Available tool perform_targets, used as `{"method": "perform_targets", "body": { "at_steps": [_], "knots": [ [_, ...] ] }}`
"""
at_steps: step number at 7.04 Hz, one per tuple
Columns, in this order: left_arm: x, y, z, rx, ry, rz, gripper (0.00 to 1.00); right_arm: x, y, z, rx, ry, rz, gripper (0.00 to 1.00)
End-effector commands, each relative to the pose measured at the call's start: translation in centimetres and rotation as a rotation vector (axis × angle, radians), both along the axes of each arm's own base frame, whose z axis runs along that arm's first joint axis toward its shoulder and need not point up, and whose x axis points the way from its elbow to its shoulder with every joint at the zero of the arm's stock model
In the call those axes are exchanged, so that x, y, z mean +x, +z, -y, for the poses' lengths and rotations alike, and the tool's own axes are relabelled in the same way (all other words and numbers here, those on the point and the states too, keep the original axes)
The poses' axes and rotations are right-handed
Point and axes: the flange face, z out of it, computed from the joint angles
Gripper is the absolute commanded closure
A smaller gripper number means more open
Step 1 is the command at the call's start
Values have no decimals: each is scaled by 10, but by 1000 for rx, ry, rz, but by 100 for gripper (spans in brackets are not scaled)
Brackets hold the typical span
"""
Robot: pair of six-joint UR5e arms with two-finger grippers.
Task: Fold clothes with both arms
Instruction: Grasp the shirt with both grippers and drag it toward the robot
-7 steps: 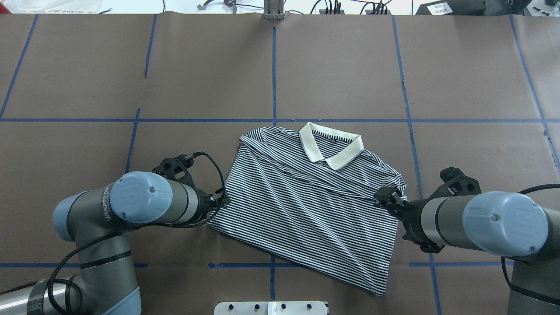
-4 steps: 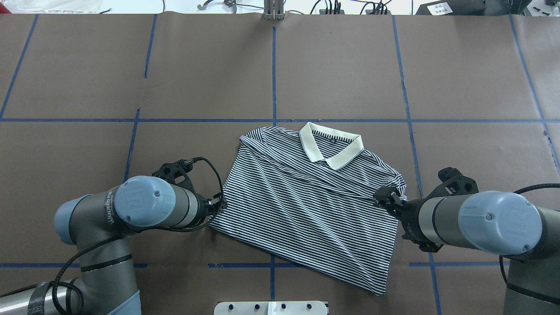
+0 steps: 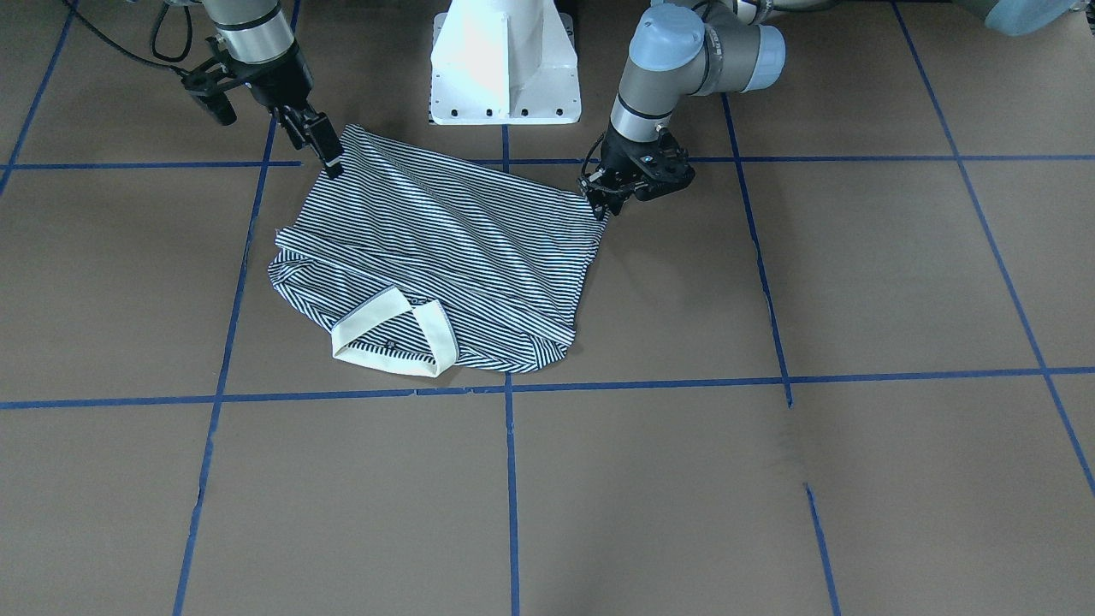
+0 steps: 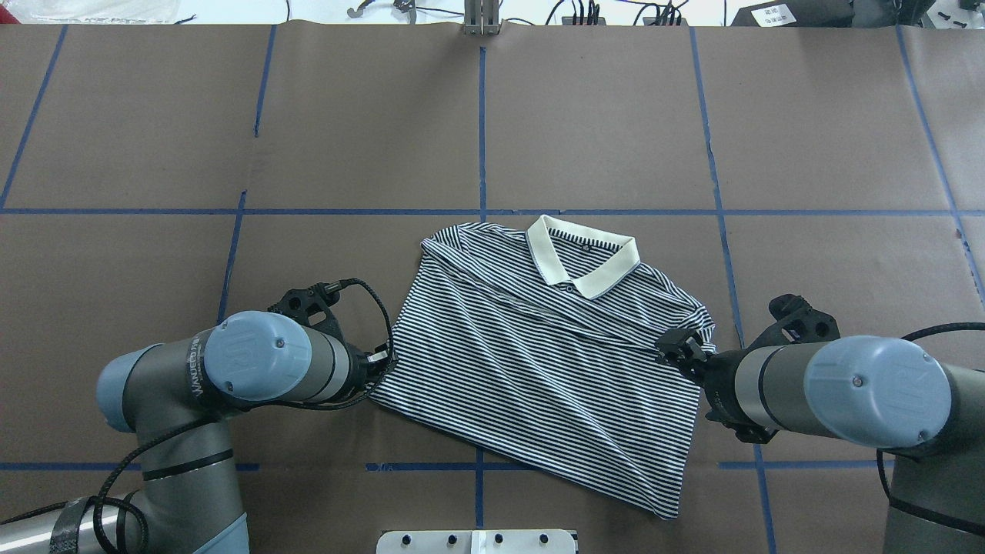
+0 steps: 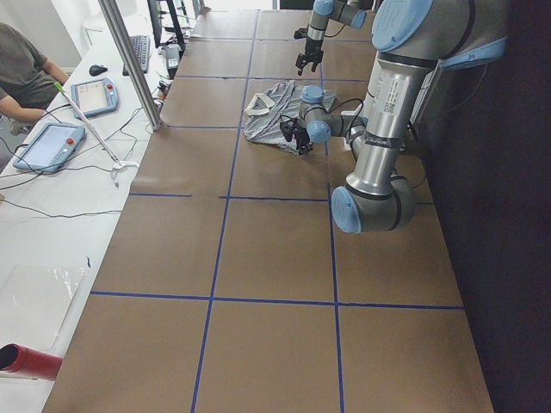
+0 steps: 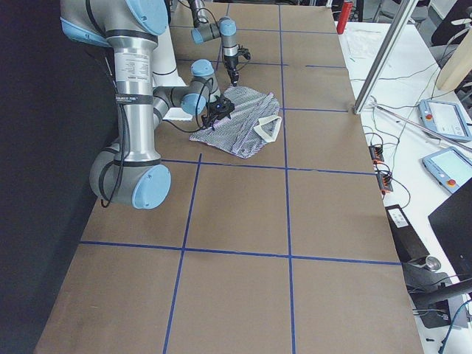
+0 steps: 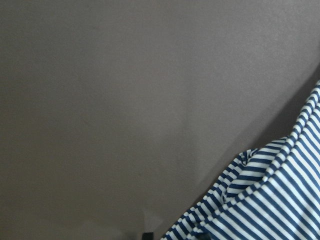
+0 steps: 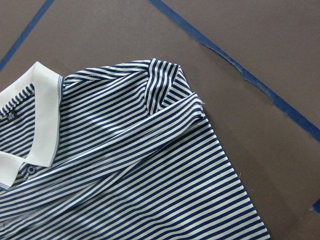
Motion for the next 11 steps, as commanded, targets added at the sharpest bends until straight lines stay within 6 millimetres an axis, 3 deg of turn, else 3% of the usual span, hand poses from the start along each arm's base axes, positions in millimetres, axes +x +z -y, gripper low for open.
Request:
{"method": "perform_targets", "body": {
  "at_steps": [1, 5, 6, 7, 8, 10, 11],
  "knots": [
    [2, 0, -3, -15, -3, 7, 57, 0, 0, -1, 0, -2, 0, 0],
    [9, 2, -14, -51, 0, 43, 57, -4, 1, 1, -2, -2, -4, 0],
    [9, 4, -15, -52, 0, 46, 61, -5, -3, 1, 1, -3, 5, 0],
    [8, 5, -15, -53, 0, 49, 77, -6, -2, 1, 0, -3, 3, 0],
    [9, 7, -16, -58, 3, 66, 100, -10, 0, 3, -1, -2, -3, 0],
    [9, 8, -17, -58, 3, 68, 100, -15, 0, 5, -1, -2, -3, 0],
    [-1, 1, -18, -54, 4, 75, 100, -15, 0, 5, -1, 0, -3, 0]
  ]
}}
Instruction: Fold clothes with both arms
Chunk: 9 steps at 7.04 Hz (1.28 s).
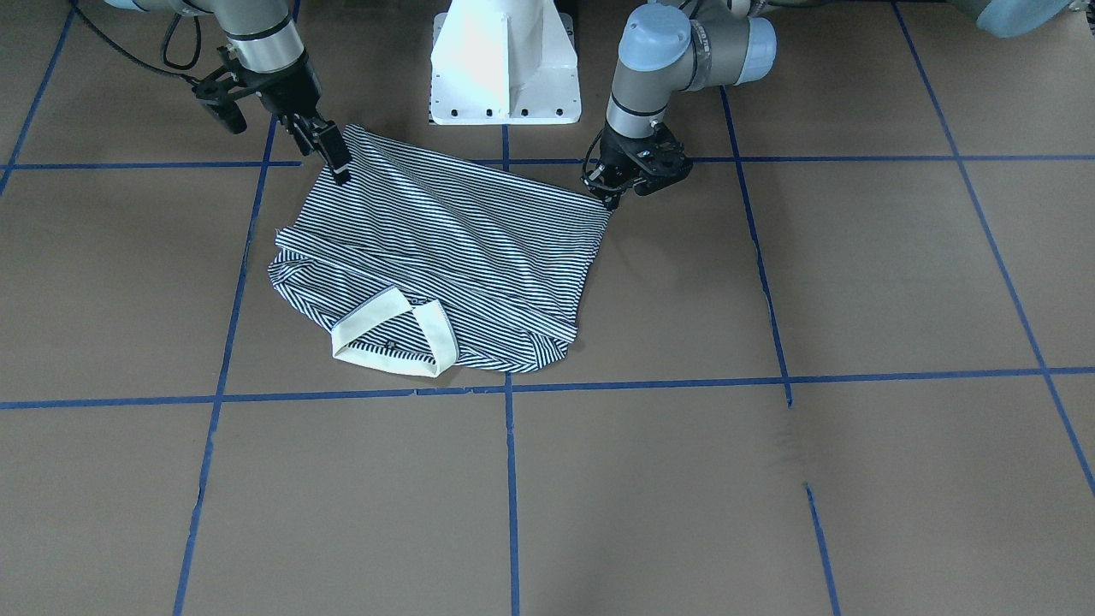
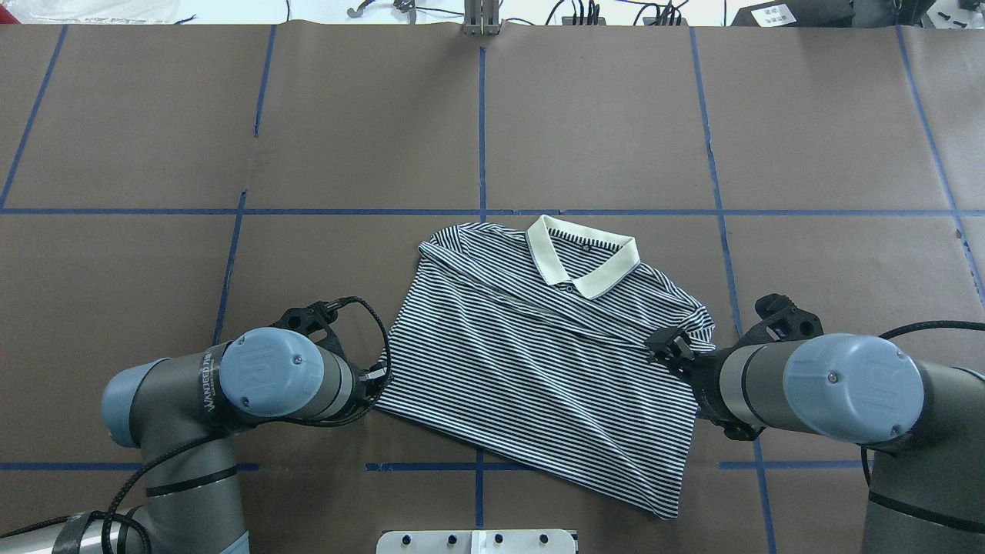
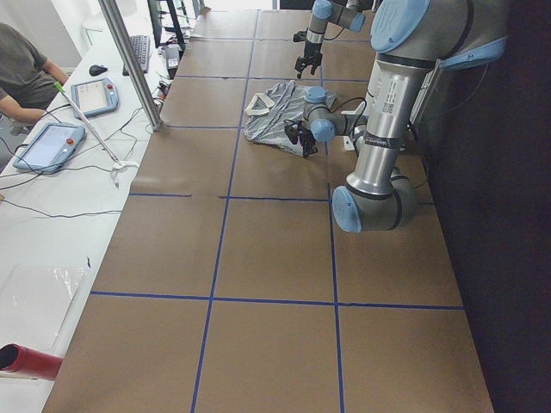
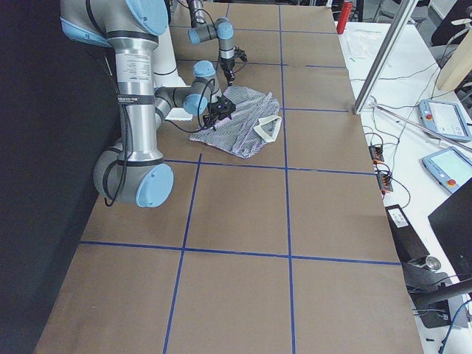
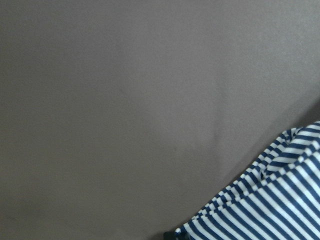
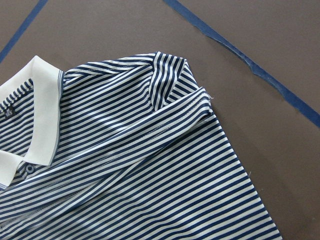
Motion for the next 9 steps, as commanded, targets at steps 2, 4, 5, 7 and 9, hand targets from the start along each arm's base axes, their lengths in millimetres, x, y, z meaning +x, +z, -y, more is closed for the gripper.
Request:
{"method": "perform_targets", "body": {
  "at_steps": [2, 4, 5, 7, 9],
  "knots": [
    [-54, 8, 19, 120, 62, 64, 100, 1, -3, 2, 2, 4, 5, 0],
    [-92, 13, 107, 224, 15, 106, 100, 4, -6, 2, 1, 4, 15, 0],
    [-105, 1, 182, 291, -43, 103, 100, 7, -6, 7, -1, 13, 16, 0],
    [-76, -10, 308, 340, -150, 67, 100, 14, -10, 12, 1, 25, 26, 0],
    [-44, 10, 381, 382, -174, 60, 100, 17, -9, 18, 0, 39, 23, 0]
  ]
}}
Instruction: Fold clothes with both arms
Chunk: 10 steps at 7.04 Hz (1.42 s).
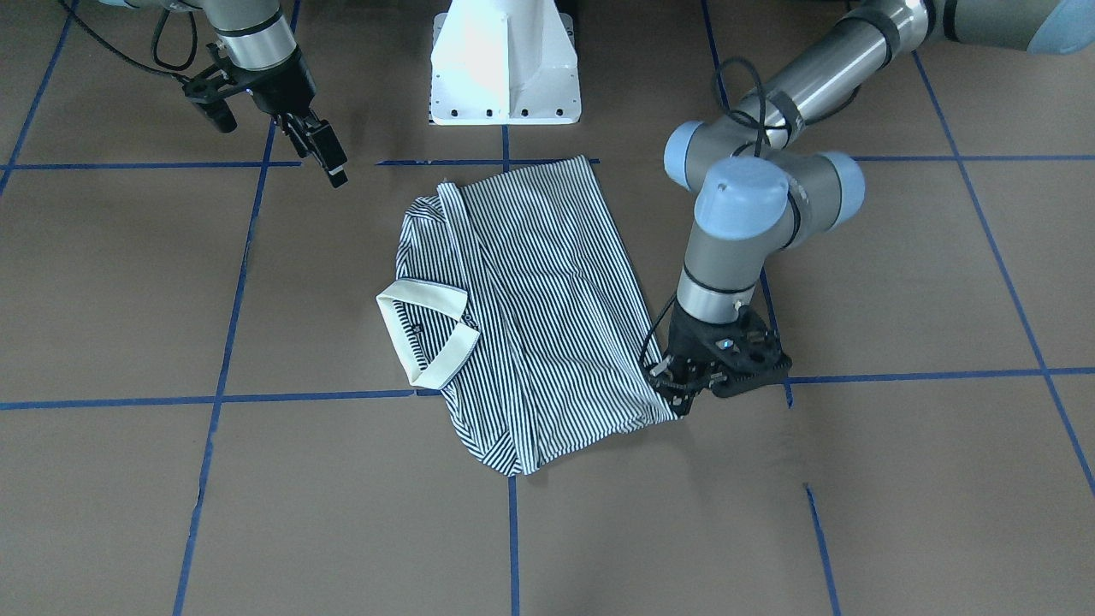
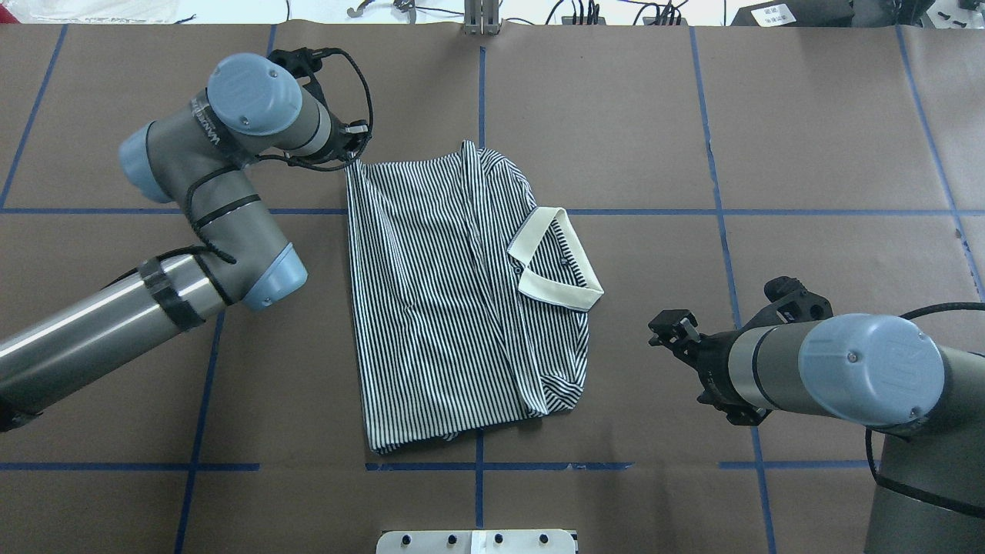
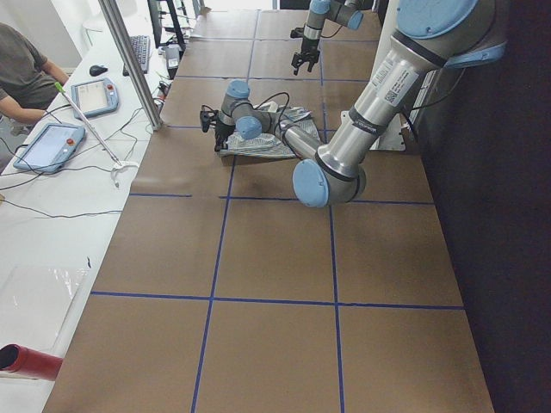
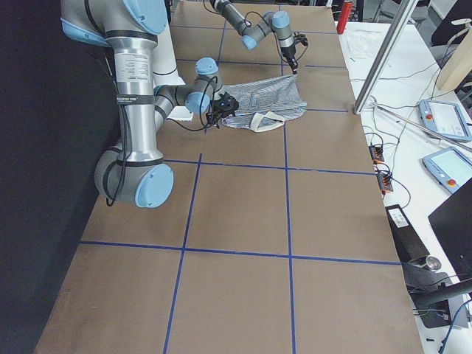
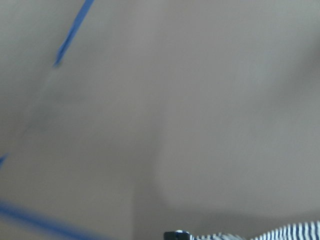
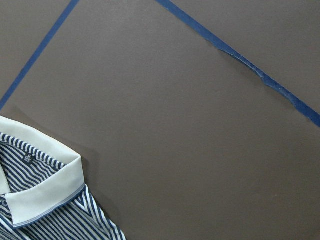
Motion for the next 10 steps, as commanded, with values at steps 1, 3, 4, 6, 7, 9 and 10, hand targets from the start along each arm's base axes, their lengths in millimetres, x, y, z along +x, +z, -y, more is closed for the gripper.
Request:
{"method": "perform_targets", "body": {
  "at_steps": [1, 3, 4, 6, 7, 9, 10],
  "knots": [
    [7, 29, 53, 50, -16, 8, 100, -1, -15, 9, 14, 19, 28, 0],
    [-3, 49, 50, 61, -18, -5, 54, -31, -31, 26, 29, 28, 40, 0],
    [-27, 54, 24, 91, -15, -37, 53, -48, -38, 31, 71, -15, 34, 0],
    [-71, 71, -37, 86, 55, -112, 53, -76, -60, 32, 288, -272, 15, 0],
    [-86, 76, -56, 95, 58, -121, 53, -94, -75, 35, 402, -391, -36, 0],
    [-106, 90, -78, 88, 58, -120, 53, -156, -127, 43, 481, -590, -193, 0],
    [-106, 92, -81, 68, 73, -133, 53, -177, -136, 45, 547, -679, -237, 0]
  ]
}}
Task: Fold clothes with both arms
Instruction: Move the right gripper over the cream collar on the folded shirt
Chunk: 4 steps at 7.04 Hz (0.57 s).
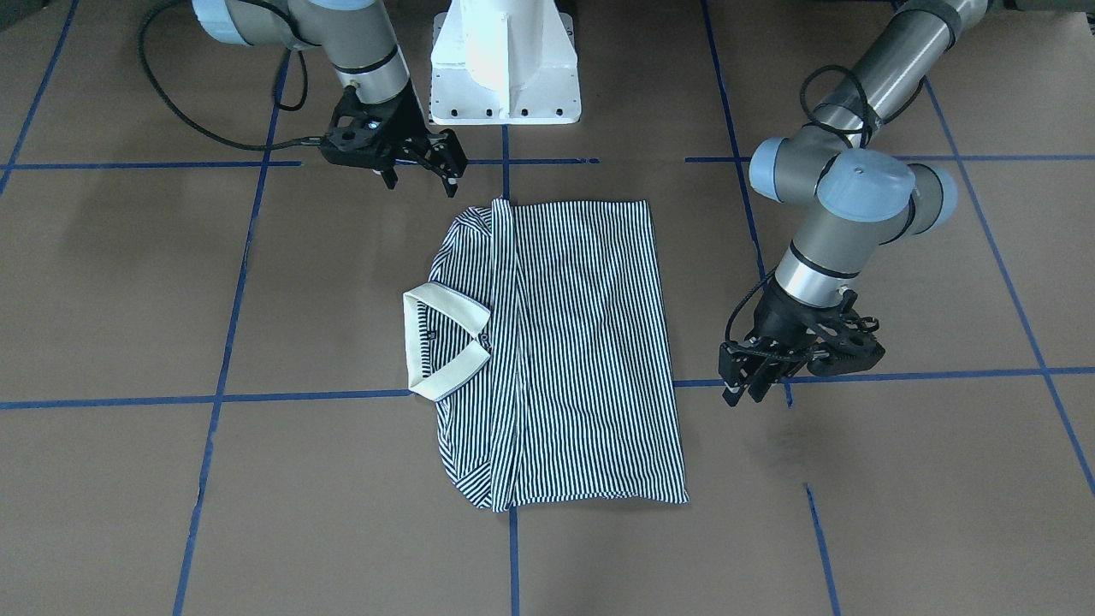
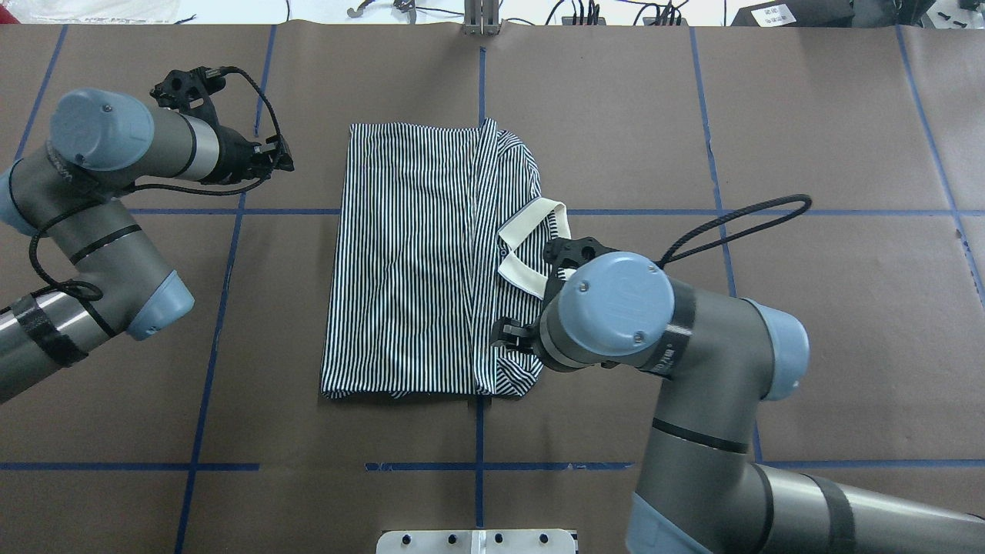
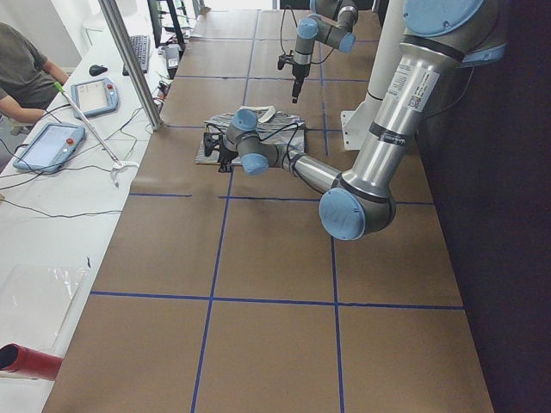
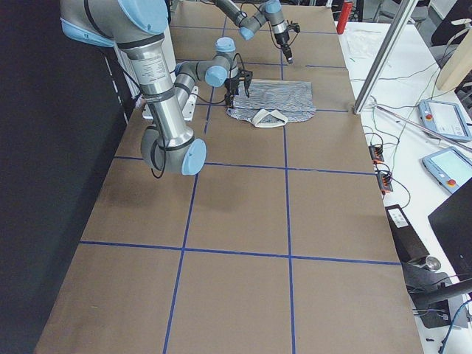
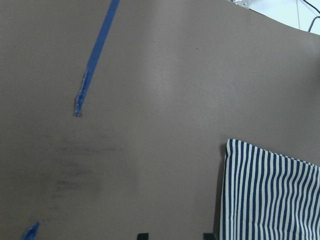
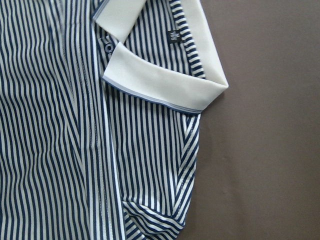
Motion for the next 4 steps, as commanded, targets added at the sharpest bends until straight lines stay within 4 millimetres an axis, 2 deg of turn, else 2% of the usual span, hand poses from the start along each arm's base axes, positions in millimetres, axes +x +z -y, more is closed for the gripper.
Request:
{"method": "perform_targets", "body": {
  "at_steps": [1, 2, 4],
  "knots": [
    [-6, 7, -12, -39, 7, -23, 53, -50, -22, 7, 121, -169, -101, 0],
    [-6, 7, -13, -39, 9, -23, 53, -73, -29, 12, 139, -206, -125, 0],
    [-2, 16, -15, -51, 14, -11, 53, -96, -12, 10, 157, -264, -178, 0]
  ]
}}
